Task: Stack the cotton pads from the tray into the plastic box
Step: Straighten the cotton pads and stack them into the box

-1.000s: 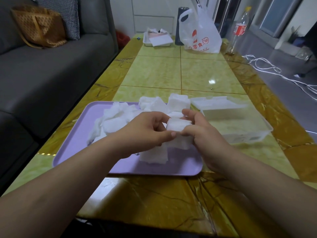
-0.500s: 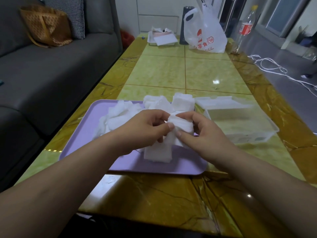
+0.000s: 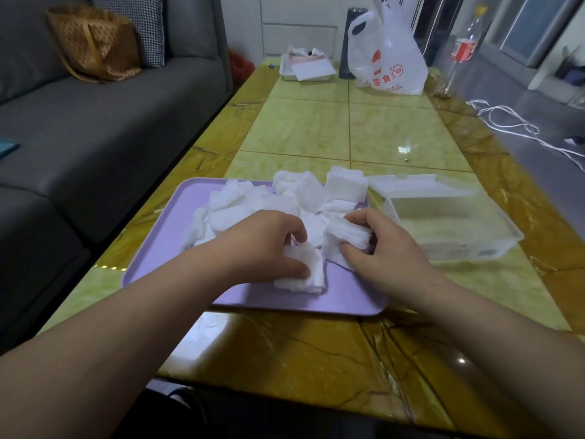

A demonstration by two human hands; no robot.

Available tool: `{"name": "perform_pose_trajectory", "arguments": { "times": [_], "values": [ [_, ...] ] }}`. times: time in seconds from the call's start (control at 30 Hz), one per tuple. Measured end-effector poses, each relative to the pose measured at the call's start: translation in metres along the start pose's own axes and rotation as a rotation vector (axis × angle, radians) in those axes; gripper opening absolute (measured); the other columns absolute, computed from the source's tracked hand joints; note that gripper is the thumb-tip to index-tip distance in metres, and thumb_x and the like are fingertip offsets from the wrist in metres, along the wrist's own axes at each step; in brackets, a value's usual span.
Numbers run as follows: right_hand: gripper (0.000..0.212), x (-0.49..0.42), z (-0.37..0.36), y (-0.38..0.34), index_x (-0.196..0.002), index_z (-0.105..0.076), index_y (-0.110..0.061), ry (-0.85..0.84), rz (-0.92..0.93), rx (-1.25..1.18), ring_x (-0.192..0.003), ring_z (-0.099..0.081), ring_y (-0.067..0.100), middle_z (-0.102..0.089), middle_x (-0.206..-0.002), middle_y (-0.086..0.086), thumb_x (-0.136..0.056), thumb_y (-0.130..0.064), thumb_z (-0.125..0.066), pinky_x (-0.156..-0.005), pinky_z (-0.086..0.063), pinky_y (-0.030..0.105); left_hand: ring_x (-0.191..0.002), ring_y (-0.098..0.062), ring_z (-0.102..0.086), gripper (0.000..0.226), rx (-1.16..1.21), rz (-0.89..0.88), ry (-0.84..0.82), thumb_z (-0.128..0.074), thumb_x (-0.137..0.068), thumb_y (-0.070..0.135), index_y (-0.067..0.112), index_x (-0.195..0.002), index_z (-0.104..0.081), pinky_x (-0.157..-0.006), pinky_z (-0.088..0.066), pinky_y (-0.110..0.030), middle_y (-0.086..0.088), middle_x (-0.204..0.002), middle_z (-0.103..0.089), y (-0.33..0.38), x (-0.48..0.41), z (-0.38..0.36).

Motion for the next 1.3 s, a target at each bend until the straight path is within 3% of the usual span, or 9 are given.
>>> {"name": "perform_pose_trajectory", "arguments": {
  "times": [0.1,0.27,0.33,0.4,0.5,0.6,0.77,0.93,1.3],
  "values": [
    [0.036,0.000,0.001,0.001,-0.124,-0.062,-0.028,0.001,-0.011,-0.018,-0.099,-0.062,0.007,-0.066,-0.114,-0.014,-0.090,-0.020,-0.072,-0.089,-0.049,0.024,-0.071,0.001,-0.054,0.047,0.030,0.012,-0.010,-0.087,-0.072,0.041,0.033,-0.113,-0.067,-0.060,-0.039,-0.023,0.013,-0.082,-0.058,0.001,0.001,0.003],
    [0.032,-0.001,0.004,-0.002,-0.115,-0.059,-0.034,0.050,-0.024,-0.059,-0.092,-0.060,-0.006,-0.063,-0.105,-0.020,-0.090,-0.020,-0.070,-0.071,-0.042,0.002,-0.064,0.002,-0.058,0.038,0.155,0.044,0.025,-0.088,-0.074,0.039,0.034,-0.107,-0.068,-0.055,-0.041,-0.012,0.008,-0.078,-0.064,-0.007,0.003,0.016],
    [0.032,0.000,0.006,-0.004,-0.114,-0.059,-0.036,0.088,-0.040,-0.125,-0.089,-0.063,-0.003,-0.066,-0.104,-0.018,-0.089,-0.020,-0.070,-0.070,-0.045,0.005,-0.068,-0.001,-0.062,0.026,0.227,0.044,0.059,-0.086,-0.077,0.041,0.031,-0.097,-0.073,-0.062,-0.049,-0.019,0.005,-0.079,-0.069,-0.008,0.004,0.022],
    [0.030,0.000,0.009,-0.006,-0.109,-0.062,-0.037,0.122,-0.042,-0.191,-0.082,-0.065,0.003,-0.069,-0.099,-0.014,-0.088,-0.018,-0.071,-0.066,-0.049,0.011,-0.078,-0.014,-0.068,0.020,0.330,0.037,0.080,-0.083,-0.081,0.043,0.026,-0.089,-0.076,-0.071,-0.057,-0.035,0.001,-0.083,-0.074,-0.007,0.005,0.025],
    [0.028,0.000,0.011,-0.009,-0.107,-0.065,-0.032,0.153,-0.053,-0.295,-0.083,-0.068,0.013,-0.073,-0.097,-0.008,-0.087,-0.014,-0.073,-0.075,-0.057,0.029,-0.087,-0.031,-0.069,0.020,0.541,0.015,0.088,-0.082,-0.085,0.037,0.019,-0.090,-0.076,-0.075,-0.058,-0.048,-0.005,-0.088,-0.075,-0.003,0.006,0.026],
    [0.034,-0.001,0.010,-0.008,-0.114,-0.067,-0.029,0.148,-0.086,-0.389,-0.090,-0.073,0.018,-0.075,-0.102,-0.008,-0.086,-0.014,-0.078,-0.085,-0.061,0.041,-0.071,-0.016,-0.064,0.018,0.753,0.002,0.001,-0.076,-0.092,0.022,0.007,-0.100,-0.072,-0.059,-0.047,-0.030,-0.004,-0.083,-0.073,0.004,0.005,0.021],
    [0.038,-0.004,0.009,-0.007,-0.116,-0.068,-0.016,0.008,-0.132,-0.624,-0.100,-0.076,0.026,-0.080,-0.100,0.006,-0.084,0.002,-0.078,-0.095,-0.059,0.051,-0.078,-0.015,-0.071,0.020,0.942,0.016,-0.012,-0.070,-0.096,0.012,-0.001,-0.109,-0.063,-0.060,-0.046,-0.030,-0.010,-0.087,-0.076,0.024,0.000,0.003],
    [0.040,-0.004,0.008,-0.010,-0.126,-0.064,-0.010,-0.066,-0.102,-0.717,-0.107,-0.074,0.029,-0.078,-0.108,0.012,-0.089,0.005,-0.072,-0.093,-0.059,0.043,-0.064,-0.005,-0.062,0.016,0.962,0.059,0.143,-0.075,-0.091,0.013,0.000,-0.098,-0.069,-0.051,-0.044,-0.012,-0.006,-0.083,-0.071,0.030,-0.006,-0.005],
    [0.035,-0.008,0.006,-0.006,-0.126,-0.065,-0.012,-0.003,-0.137,-0.688,-0.102,-0.075,0.030,-0.078,-0.105,0.014,-0.096,0.004,-0.060,-0.090,-0.061,0.047,-0.063,-0.009,-0.053,0.016,0.868,0.105,0.200,-0.075,-0.091,0.021,0.011,-0.084,-0.065,-0.053,-0.042,-0.016,-0.003,-0.076,-0.064,0.026,-0.011,-0.009]
  ]
}}
Point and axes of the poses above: each hand's wrist, its own x-axis away from the middle knuckle, its own z-axis out of the back of the hand, y = z × x, the point moved 3 cm from there along -x, towards the middle knuckle
